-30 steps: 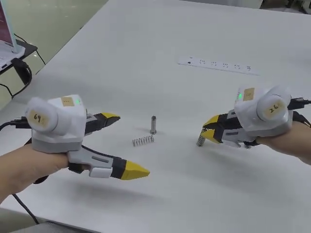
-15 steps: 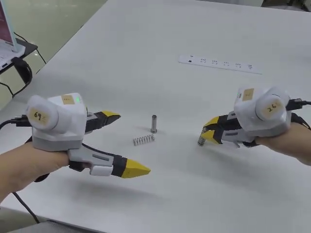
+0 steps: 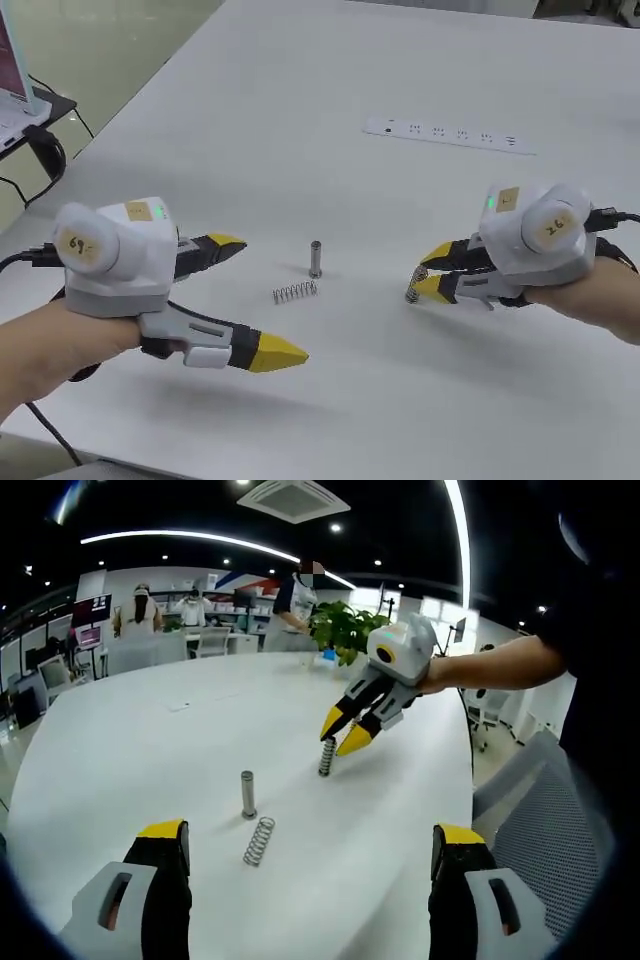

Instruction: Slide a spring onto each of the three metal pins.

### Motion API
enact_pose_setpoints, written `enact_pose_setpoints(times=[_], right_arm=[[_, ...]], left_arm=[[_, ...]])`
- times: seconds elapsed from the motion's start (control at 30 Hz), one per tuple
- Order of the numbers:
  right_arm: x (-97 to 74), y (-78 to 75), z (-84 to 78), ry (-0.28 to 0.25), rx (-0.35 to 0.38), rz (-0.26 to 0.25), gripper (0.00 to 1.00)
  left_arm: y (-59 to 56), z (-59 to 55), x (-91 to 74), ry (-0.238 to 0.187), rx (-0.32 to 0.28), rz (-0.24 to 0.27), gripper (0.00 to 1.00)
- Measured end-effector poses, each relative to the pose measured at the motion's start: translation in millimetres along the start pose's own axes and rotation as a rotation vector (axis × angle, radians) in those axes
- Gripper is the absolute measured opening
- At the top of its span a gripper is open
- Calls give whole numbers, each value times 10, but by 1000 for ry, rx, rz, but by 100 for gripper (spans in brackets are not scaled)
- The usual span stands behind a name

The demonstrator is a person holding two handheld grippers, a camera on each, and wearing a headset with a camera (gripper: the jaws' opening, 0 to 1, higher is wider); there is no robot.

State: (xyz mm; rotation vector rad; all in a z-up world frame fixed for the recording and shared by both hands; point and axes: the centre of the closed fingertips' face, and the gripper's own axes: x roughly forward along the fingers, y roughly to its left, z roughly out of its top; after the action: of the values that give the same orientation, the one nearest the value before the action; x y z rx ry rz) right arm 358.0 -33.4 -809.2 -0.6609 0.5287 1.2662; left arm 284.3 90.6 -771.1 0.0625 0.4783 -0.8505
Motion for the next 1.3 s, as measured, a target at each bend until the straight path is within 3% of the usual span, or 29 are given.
enact_pose_setpoints(times=[0.23, 0.5, 0.93, 1.3], right_arm=[[-191, -36, 76, -96, 98, -40, 18], [-376, 101, 66, -164, 168, -49, 18], [-440, 295, -11, -181, 203, -35, 17], [-386, 417, -46, -174, 212, -6, 17]], left_arm=[[7, 40, 0, -14, -5, 3, 98], [23, 30, -13, -10, -8, 6, 98], [30, 18, -30, -13, -14, 4, 98], [27, -4, -51, -14, -20, 4, 98]])
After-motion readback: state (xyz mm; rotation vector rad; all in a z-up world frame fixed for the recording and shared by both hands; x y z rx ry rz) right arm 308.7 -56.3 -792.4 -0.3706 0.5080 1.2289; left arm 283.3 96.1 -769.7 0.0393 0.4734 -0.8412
